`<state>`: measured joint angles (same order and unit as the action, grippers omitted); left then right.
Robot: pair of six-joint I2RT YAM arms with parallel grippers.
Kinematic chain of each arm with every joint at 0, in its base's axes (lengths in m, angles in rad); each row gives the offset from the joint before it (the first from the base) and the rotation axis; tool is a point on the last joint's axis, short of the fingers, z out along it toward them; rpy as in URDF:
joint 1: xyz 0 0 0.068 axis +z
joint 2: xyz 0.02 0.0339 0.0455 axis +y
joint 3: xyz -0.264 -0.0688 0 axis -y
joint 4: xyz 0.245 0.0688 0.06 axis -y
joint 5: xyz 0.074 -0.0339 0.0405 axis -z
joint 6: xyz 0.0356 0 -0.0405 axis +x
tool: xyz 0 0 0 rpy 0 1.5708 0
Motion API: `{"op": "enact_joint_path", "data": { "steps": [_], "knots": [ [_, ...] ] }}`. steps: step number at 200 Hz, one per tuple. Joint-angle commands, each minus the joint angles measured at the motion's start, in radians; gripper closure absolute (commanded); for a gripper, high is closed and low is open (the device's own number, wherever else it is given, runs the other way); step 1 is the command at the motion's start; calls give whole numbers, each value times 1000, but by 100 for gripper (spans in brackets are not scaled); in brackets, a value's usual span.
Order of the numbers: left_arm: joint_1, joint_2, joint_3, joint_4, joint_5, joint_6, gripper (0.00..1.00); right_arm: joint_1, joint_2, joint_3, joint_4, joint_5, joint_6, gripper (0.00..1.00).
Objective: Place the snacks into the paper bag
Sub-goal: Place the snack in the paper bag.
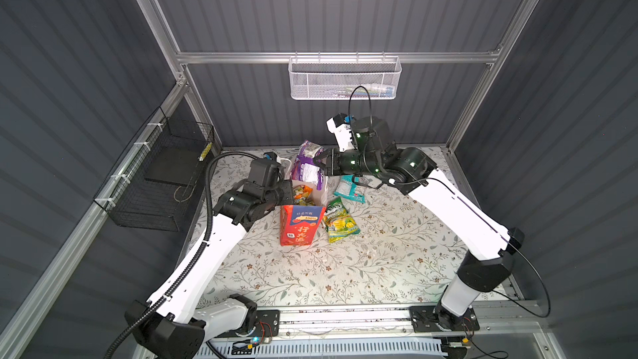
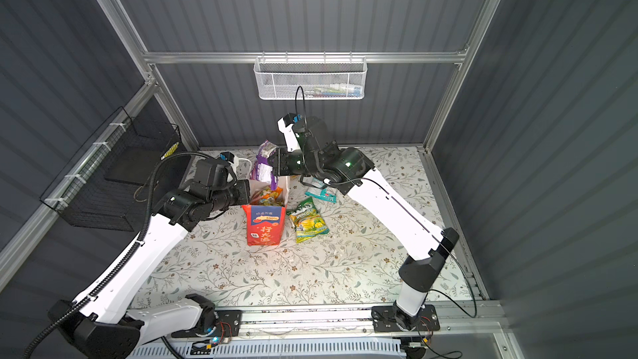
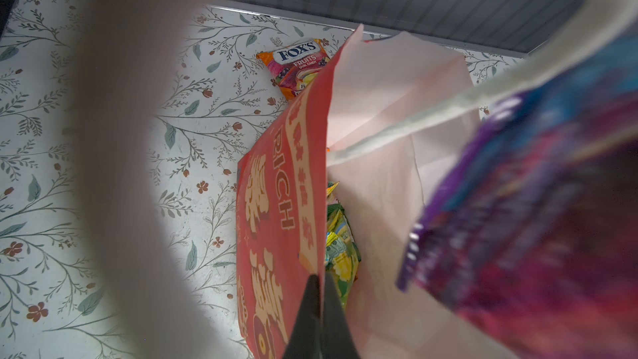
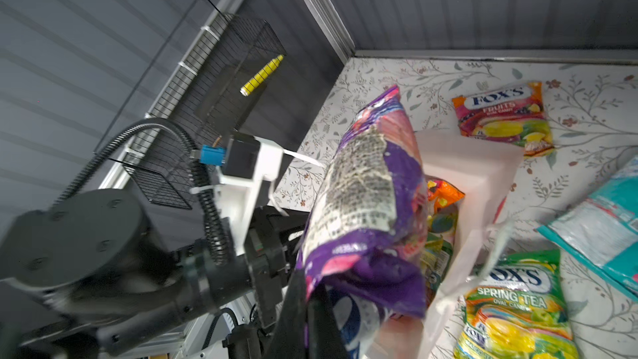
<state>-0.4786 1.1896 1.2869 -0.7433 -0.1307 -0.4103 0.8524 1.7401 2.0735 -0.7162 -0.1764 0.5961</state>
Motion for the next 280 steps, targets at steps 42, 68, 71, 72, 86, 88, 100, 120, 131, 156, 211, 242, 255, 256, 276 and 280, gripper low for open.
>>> {"op": "enact_joint_path", "data": {
  "steps": [42, 68, 71, 72, 86, 88, 100, 120, 131, 156, 211, 242, 255, 256, 276, 280],
  "knots": [
    [0, -8, 17, 59, -1, 14, 100, -3, 77, 36, -33, -25, -22, 100],
    [1, -10, 15, 61, 2, 15, 100, -3, 111, 43, -42, -23, -25, 100],
    [1, -9, 15, 62, 3, 15, 100, -4, 115, 46, -43, -23, -27, 100],
    [1, -9, 15, 62, 3, 15, 100, -4, 118, 46, -44, -24, -27, 100],
    [1, -8, 15, 62, 7, 14, 100, -4, 142, 70, -59, -29, -30, 100],
    [0, -8, 15, 62, 6, 13, 100, -4, 148, 74, -62, -30, -31, 100],
    [0, -7, 15, 63, 8, 16, 100, -4, 166, 91, -70, -33, -32, 100],
    [1, -9, 14, 64, 9, 16, 100, -4, 190, 111, -73, -38, -31, 100],
    [0, -10, 14, 65, 9, 16, 100, -4, 202, 121, -78, -37, -31, 98],
    [1, -11, 15, 65, 9, 16, 100, -6, 216, 126, -75, -35, -28, 87],
    [1, -7, 17, 52, -16, 14, 100, -6, 210, 147, -91, -41, -26, 60],
    [1, -1, 20, 38, -44, 10, 100, -3, 165, 147, -98, -46, -41, 56],
    [1, 4, 24, 28, -62, 6, 100, -1, 139, 146, -104, -45, -53, 52],
    [1, 5, 23, 26, -63, 6, 100, -1, 137, 146, -105, -45, -54, 51],
    [1, 23, 39, -9, -110, -2, 100, -1, 87, 137, -121, -29, -76, 42],
    [1, 28, 43, -18, -120, -4, 100, -1, 75, 132, -121, -22, -84, 39]
  ]
}}
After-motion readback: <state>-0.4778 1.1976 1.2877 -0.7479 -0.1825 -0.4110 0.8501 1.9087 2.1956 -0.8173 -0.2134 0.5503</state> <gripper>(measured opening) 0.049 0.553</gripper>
